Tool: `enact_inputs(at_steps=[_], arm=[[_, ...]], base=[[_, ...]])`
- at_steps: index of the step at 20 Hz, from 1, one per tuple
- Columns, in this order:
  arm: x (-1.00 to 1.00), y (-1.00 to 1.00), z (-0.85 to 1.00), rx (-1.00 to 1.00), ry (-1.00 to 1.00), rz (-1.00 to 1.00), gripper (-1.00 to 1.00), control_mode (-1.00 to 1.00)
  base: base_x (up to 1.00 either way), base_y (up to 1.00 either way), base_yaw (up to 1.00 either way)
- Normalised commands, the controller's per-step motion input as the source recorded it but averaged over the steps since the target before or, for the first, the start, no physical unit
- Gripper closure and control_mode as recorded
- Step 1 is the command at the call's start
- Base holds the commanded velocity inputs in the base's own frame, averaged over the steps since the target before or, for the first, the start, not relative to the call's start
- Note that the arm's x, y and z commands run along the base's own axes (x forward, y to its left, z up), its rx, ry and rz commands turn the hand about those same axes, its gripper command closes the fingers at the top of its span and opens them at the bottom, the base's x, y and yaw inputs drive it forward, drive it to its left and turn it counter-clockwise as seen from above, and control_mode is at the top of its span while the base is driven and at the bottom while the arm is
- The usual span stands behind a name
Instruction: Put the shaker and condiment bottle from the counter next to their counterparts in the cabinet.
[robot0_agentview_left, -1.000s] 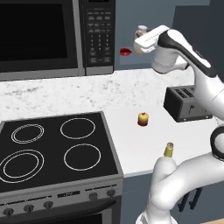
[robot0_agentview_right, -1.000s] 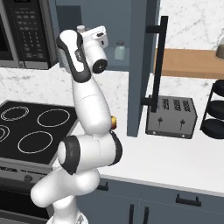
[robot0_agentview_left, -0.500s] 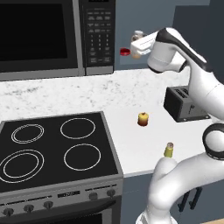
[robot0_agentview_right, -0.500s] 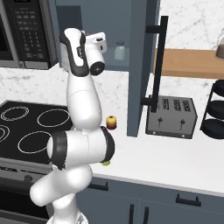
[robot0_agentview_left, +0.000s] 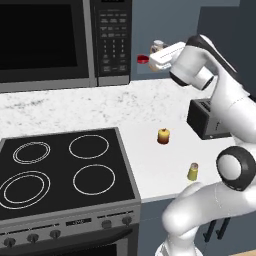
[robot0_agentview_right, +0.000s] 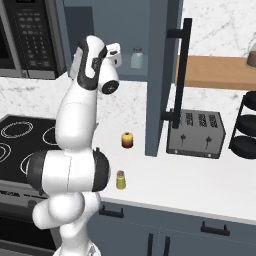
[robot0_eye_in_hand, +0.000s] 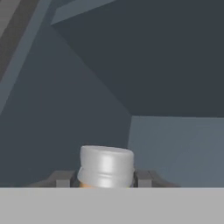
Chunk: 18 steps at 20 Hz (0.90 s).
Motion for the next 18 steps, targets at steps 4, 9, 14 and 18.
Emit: enact_inputs(at_steps=[4, 9, 14, 18], arm=[[0.80, 0.00, -0.08, 0.06, 0.01, -0.02, 1.00, -1.00], [0.80, 0.00, -0.06, 0.11, 0.11, -0.03, 1.00, -1.00], [0.62, 0.00, -0.10, 0.18, 0.39, 0.00, 1.00, -1.00], [0.28, 0.11, 0.00, 0.02, 0.40, 0.00, 1.00, -1.00]], base=[[0.00, 0.00, 0.00], [0.00, 0.00, 0.00], [0.00, 0.00, 0.00], [0.00, 0.00, 0.00]])
